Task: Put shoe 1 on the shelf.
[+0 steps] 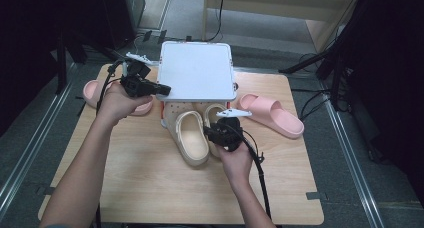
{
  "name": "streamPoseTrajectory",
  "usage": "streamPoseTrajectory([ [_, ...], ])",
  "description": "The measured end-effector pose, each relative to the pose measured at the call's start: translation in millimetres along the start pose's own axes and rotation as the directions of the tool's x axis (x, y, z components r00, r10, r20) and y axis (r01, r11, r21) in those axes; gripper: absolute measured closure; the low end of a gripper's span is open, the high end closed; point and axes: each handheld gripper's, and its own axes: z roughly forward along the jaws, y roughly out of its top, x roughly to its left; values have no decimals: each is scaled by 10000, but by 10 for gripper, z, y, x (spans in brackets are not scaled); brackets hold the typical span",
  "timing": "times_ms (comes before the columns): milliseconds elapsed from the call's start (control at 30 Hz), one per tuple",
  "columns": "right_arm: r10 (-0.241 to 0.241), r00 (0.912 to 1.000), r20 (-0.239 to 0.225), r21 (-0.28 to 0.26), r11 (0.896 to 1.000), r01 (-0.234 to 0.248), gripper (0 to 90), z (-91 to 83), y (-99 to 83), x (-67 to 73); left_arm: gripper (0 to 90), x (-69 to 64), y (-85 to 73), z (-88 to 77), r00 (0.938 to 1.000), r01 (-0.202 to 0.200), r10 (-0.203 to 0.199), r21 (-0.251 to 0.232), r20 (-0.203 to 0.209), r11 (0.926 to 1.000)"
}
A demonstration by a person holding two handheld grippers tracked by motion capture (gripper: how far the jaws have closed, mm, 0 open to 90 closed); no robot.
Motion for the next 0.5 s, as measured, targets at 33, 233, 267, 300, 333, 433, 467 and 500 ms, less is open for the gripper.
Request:
streamPoseTrajectory([
  [33, -131, 9999, -5, 14, 9999, 131, 706, -33, -22, 19, 873, 0, 0, 0, 10000, -16, 16, -1, -12, 10000],
  [233, -888, 9949, -469, -223, 9959, 878, 900, -255, -227, 152, 874, -2, 0, 1, 10000, 18, -18, -12, -34, 10000],
  [267, -968, 9935, -605, -240, 9951, 955, 900, -277, -278, 175, 874, -3, 0, 1, 10000, 21, -21, -6, -24, 10000],
  [300, -1039, 9923, -679, -238, 9944, 1025, 900, -287, -318, 190, 874, -3, 0, -1, 10000, -15, 15, -4, -56, 10000],
  [333, -1096, 9910, -767, -115, 9940, 1090, 900, -296, -386, 221, 874, 0, -1, -4, 10000, -37, 38, 22, -56, 10000],
  [433, -1305, 9877, -856, 173, 9910, 1325, 900, -290, -528, 286, 875, -3, -1, 1, 10000, 6, -6, -8, -22, 10000],
  [467, -1363, 9872, -824, 263, 9900, 1389, 900, -285, -573, 308, 875, -3, -2, 2, 10000, 11, -11, -20, -10, 10000],
  [500, -1415, 9857, -915, 366, 9887, 1453, 900, -272, -621, 327, 874, -3, -2, 1, 10000, -6, 6, -11, -17, 10000],
])
